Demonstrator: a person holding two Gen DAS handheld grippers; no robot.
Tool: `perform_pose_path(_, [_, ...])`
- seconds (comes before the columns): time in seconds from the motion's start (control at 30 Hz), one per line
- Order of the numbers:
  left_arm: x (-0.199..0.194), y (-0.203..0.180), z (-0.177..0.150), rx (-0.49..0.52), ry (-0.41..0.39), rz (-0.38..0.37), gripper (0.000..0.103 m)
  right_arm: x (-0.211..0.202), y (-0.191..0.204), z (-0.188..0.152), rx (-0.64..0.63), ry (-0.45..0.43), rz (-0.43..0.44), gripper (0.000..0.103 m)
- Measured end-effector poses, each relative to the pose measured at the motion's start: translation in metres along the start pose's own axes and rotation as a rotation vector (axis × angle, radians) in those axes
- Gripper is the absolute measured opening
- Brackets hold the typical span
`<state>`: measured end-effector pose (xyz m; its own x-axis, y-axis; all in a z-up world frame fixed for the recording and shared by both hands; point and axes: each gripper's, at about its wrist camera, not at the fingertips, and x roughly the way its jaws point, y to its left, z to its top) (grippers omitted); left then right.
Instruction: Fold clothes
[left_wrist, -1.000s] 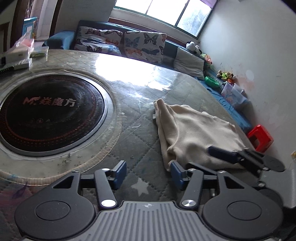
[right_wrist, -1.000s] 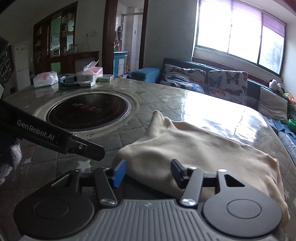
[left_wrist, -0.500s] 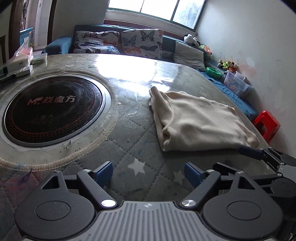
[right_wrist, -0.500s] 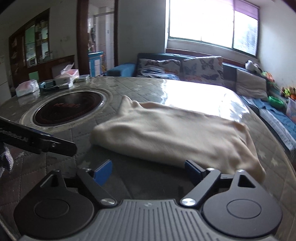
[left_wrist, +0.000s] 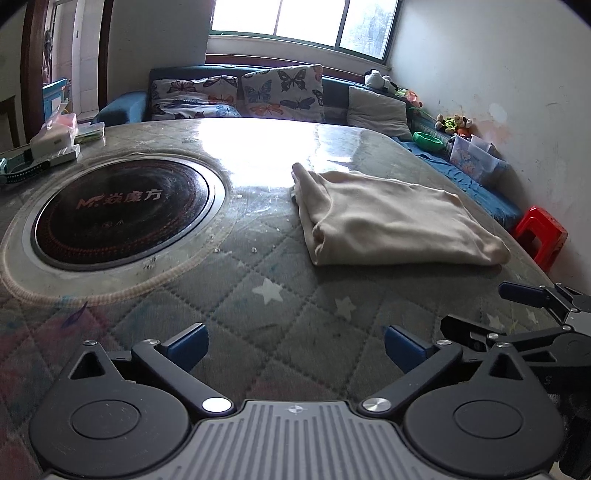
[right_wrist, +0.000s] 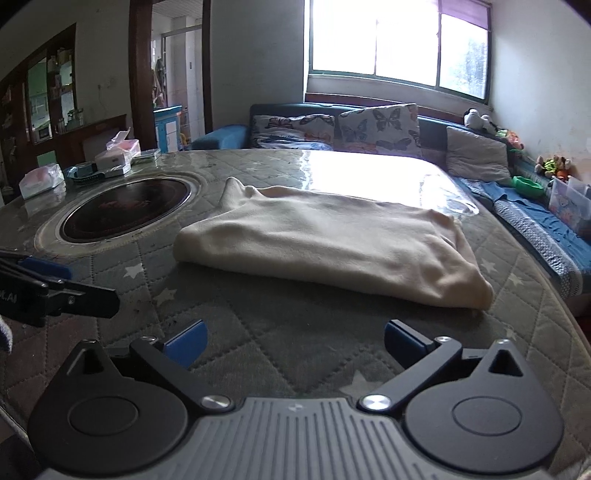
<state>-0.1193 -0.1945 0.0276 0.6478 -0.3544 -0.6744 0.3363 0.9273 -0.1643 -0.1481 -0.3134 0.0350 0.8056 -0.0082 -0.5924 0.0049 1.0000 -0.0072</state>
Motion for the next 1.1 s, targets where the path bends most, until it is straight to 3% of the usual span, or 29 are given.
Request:
perform_pose_path(0.37, [-0.018, -0.011, -0.017, 0.017, -0.020, 0.031, 0.103, -0.019, -0.003, -0.018, 0.072, 0.014, -0.046, 0.103])
perform_pose_path(1.1, [-0.045, -0.027, -0.035, 0.093, -0.062, 0.043, 0.103, -0.046, 0.006, -0.035, 0.106, -0.022, -0.051, 0.103])
